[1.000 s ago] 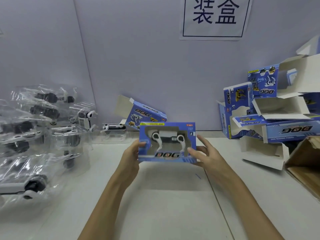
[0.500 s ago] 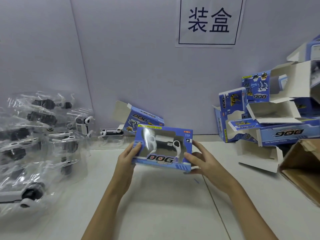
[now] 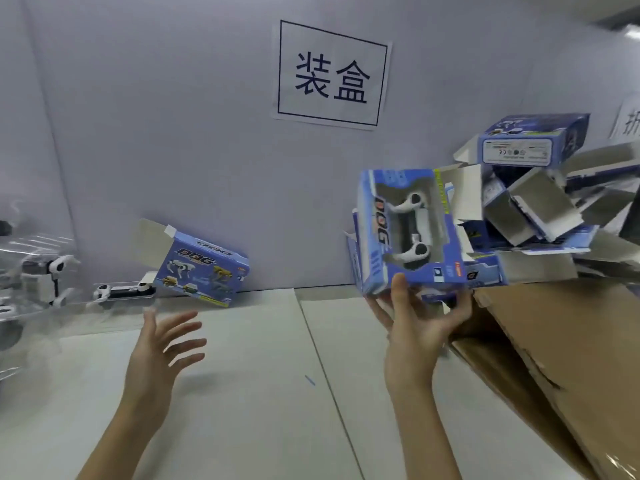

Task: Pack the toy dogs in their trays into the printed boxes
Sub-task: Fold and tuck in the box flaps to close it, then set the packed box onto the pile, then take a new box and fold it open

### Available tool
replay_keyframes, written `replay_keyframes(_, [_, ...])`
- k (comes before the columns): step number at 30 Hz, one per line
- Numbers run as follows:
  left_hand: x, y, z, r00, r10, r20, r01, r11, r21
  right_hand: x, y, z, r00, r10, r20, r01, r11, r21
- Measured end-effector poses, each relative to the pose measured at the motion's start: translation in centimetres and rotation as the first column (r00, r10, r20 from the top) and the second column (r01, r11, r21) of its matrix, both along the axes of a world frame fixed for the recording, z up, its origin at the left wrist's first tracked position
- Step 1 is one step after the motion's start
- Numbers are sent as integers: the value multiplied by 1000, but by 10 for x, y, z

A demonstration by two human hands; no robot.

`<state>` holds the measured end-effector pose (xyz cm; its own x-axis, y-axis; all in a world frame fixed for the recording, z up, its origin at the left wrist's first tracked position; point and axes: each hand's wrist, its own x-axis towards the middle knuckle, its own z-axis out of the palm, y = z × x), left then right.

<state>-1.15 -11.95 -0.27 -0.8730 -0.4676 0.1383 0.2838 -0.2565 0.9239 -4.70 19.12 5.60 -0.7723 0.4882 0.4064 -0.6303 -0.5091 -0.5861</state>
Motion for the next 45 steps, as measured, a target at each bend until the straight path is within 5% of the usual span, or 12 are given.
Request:
replay_keyframes(4, [-1, 9, 0, 998, -54, 24, 55, 998, -20, -8, 41, 7, 838, -536, 98, 545, 826, -143])
replay_keyframes(8, [-2, 17, 0, 997, -73, 37, 76, 995, -64, -30, 47, -14, 863, -394, 316, 418, 909, -9])
replay_keyframes(13, [-7, 22, -2, 997, -37, 67, 44, 994, -105, -49, 10, -40, 858, -294, 422, 71, 880, 470])
replay_keyframes(18, [-10, 31, -12, 987, 138, 77, -119, 970, -214, -65, -69, -46, 929, -152, 337, -258, 383, 887])
replay_keyframes(23, [-10, 44, -28, 918, 396, 11, -315, 748, -585, -111, -149, -42, 978, -80, 193, -202, -123, 972])
replay_keyframes(31, [-27, 42, -41, 883, 466, -65, -369, 600, -710, -204, -235, -3, 998, -41, 52, -62, -301, 951])
replay_keyframes(34, [-33, 38, -44, 878, 477, -34, -353, 598, -719, -211, -241, -9, 977, -155, -149, 69, -427, 901])
replay_keyframes(37, [-35, 33, -46, 874, 485, 19, -334, 629, -702, -196, -234, -13, 976, -150, -160, 92, -385, 918])
replay_keyframes(40, [-32, 27, -45, 897, 440, 35, -325, 713, -622, -159, -216, -28, 994, -87, -67, 53, -153, 987])
replay_keyframes(45, [-25, 41, -18, 991, 129, -44, -136, 957, -255, -74, -169, -76, 977, -129, -172, 171, -18, 985])
